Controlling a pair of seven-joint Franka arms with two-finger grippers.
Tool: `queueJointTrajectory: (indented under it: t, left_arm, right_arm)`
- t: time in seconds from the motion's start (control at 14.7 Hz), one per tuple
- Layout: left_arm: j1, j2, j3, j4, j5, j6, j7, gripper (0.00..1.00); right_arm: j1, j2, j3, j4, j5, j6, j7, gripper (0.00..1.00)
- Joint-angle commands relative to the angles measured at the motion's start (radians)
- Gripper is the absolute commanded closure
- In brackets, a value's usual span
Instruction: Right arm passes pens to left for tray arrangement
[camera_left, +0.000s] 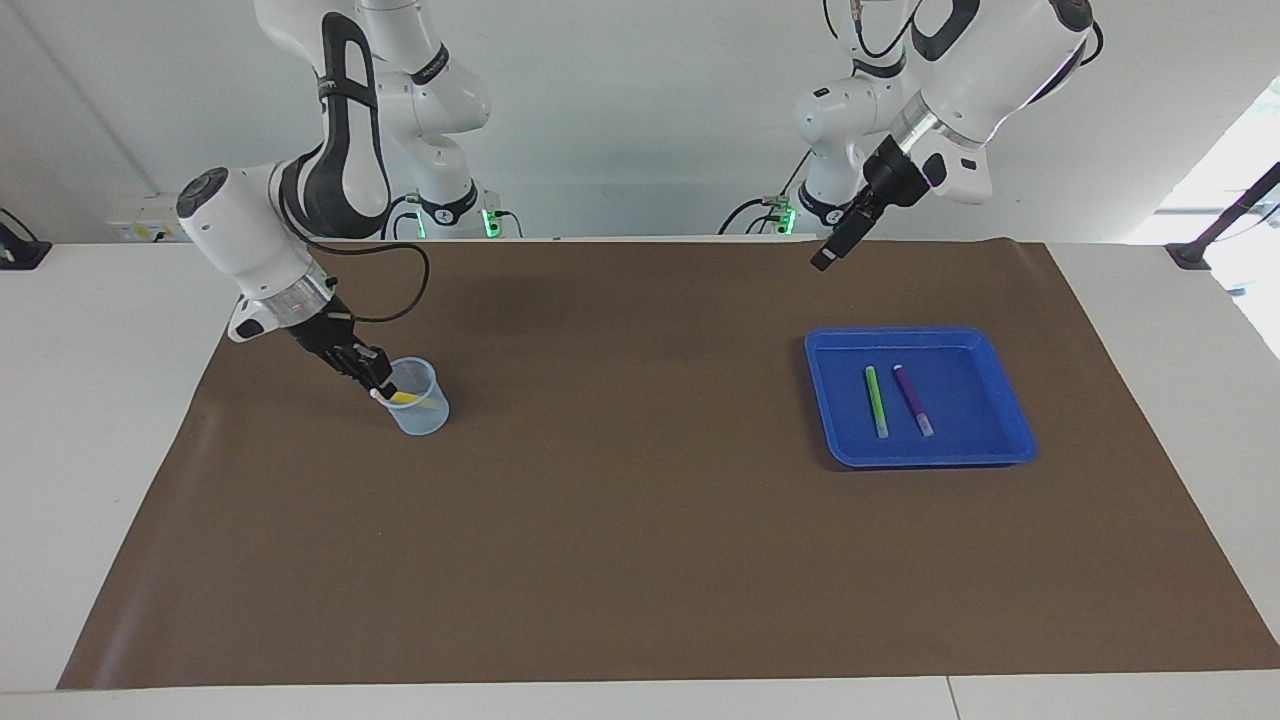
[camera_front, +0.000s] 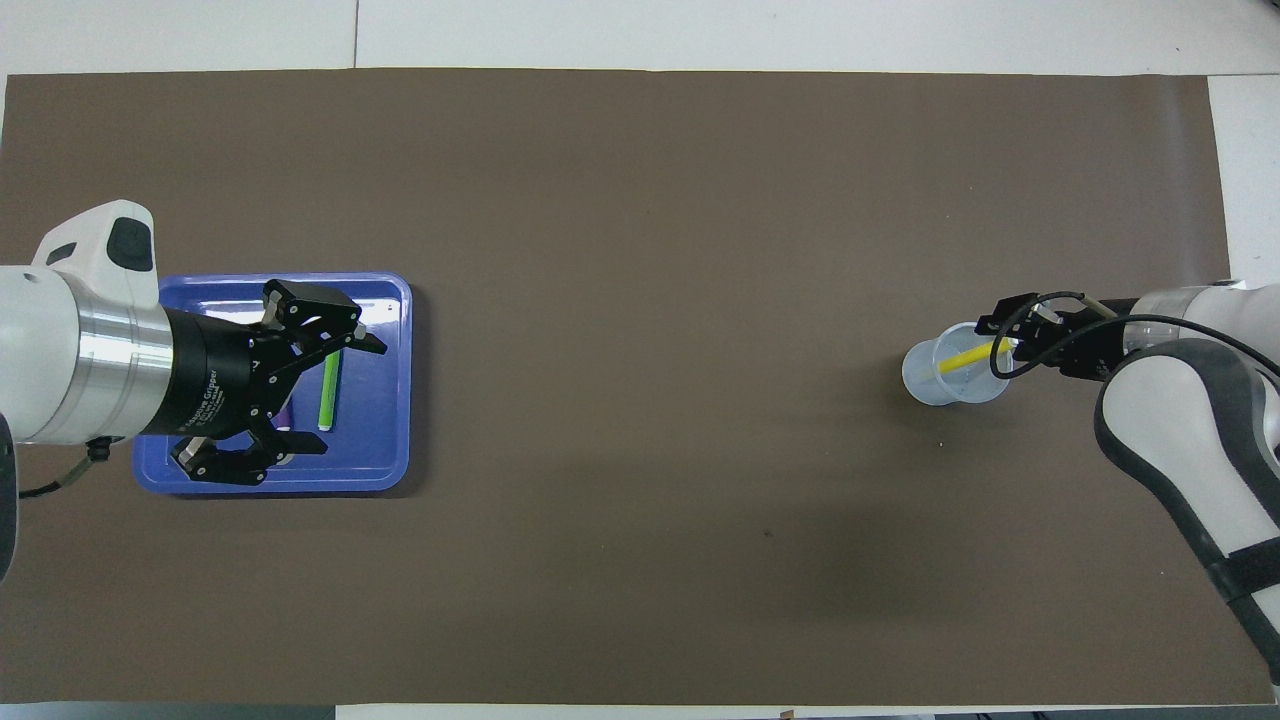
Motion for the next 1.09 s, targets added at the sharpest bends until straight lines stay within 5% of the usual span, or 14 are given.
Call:
queueJointTrajectory:
  t: [0.0,0.27,0.68,1.02]
  left_arm:
    - [-0.006,-0.036,0.011,-0.038,-0.019,0.026,-0.011,0.00]
    - [-0.004,-0.038,0.011,-0.044,-0.019,0.030,-0.011,0.00]
    - [-0.032,-0.066,0.011,-0.204,-0.034,0.264,-0.007,0.00]
    - [-0.030,-0.064,0.013,-0.201,-0.039,0.257,-0.007,0.00]
  right_arm:
    - [0.001,-0.008,0.004,-0.009,0.007,0.007,0.013,1.00]
    - [0.002,-0.028,0.007,-0.001,0.007,-0.013,0.017,1.00]
    - [0.002,-0.135,0.018,0.066,-0.129,-0.198,0.063,1.00]
    - [0.001,-0.137,0.113,0.254,-0.154,-0.396,0.265,1.00]
